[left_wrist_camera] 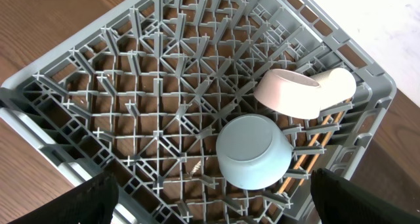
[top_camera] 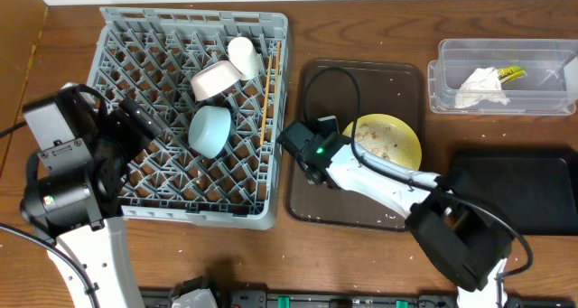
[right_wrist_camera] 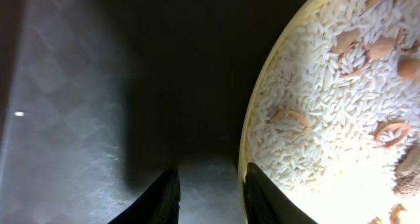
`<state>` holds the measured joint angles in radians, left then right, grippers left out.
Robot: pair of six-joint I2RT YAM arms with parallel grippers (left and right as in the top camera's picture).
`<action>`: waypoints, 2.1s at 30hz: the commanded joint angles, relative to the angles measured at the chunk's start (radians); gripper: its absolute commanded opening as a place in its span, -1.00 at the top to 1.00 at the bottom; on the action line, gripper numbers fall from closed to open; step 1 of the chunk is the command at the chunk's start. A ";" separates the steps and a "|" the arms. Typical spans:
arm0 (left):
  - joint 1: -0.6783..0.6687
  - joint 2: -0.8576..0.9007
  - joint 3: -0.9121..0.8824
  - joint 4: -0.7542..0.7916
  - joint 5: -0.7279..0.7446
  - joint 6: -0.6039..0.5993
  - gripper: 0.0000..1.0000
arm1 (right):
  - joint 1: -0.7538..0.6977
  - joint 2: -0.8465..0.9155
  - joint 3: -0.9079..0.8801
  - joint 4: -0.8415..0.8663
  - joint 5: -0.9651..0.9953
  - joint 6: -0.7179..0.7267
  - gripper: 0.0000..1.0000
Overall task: Sort waste into correct bins and load items into the dishwasher
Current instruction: 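Slide the yellow plate rightward across the brown tray with the right gripper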
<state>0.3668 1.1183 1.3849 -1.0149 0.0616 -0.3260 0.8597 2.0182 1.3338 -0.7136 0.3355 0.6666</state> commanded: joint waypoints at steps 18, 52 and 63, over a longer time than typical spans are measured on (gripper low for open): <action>0.005 0.000 0.005 -0.002 0.002 -0.009 -0.89 | -0.003 0.024 -0.007 -0.023 -0.063 0.028 0.97; 0.005 0.000 0.005 -0.002 0.002 -0.009 -0.89 | 0.003 0.024 0.162 -0.308 0.061 0.029 0.98; 0.005 0.000 0.005 -0.002 0.002 -0.009 -0.89 | 0.000 0.024 0.277 -0.465 0.130 0.085 0.98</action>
<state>0.3668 1.1183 1.3849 -1.0149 0.0616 -0.3260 0.8604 2.0380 1.5532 -1.1572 0.3977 0.7162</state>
